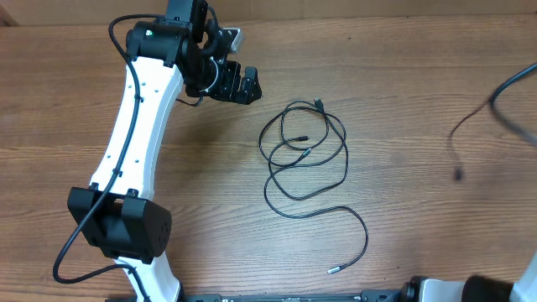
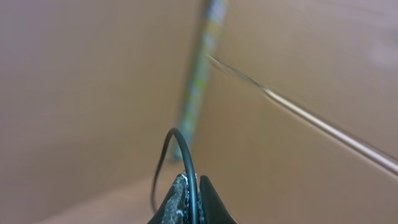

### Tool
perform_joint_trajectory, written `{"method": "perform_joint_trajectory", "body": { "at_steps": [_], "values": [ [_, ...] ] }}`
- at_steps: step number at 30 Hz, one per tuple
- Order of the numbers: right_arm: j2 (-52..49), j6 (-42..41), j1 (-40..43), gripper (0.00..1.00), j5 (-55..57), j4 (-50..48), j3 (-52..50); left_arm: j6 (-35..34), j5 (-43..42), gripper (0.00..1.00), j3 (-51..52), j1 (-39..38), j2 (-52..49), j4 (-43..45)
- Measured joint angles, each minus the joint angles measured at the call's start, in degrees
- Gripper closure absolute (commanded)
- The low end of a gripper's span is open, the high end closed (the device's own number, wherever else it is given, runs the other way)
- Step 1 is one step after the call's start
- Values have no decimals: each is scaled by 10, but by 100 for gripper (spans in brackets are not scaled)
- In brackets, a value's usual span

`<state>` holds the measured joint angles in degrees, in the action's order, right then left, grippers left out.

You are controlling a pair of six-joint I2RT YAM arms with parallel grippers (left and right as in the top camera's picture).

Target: Untangle cables

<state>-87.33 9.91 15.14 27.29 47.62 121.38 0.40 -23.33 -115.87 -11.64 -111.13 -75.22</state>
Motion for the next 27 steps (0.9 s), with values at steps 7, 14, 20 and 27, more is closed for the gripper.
{"method": "perform_joint_trajectory", "body": {
  "at_steps": [7,14,20,27],
  "values": [
    [-77,-41,151,96,-44,4,0,0,3,0,0,0,0,0],
    [-157,-97,261,96,-124,21,0,0,9,0,0,0,0,0],
    [-211,-118,293,72,-182,30,-4,0,11,0,0,0,0,0],
    [-223,-127,306,16,-215,34,-14,0,11,0,0,0,0,0]
  ]
}}
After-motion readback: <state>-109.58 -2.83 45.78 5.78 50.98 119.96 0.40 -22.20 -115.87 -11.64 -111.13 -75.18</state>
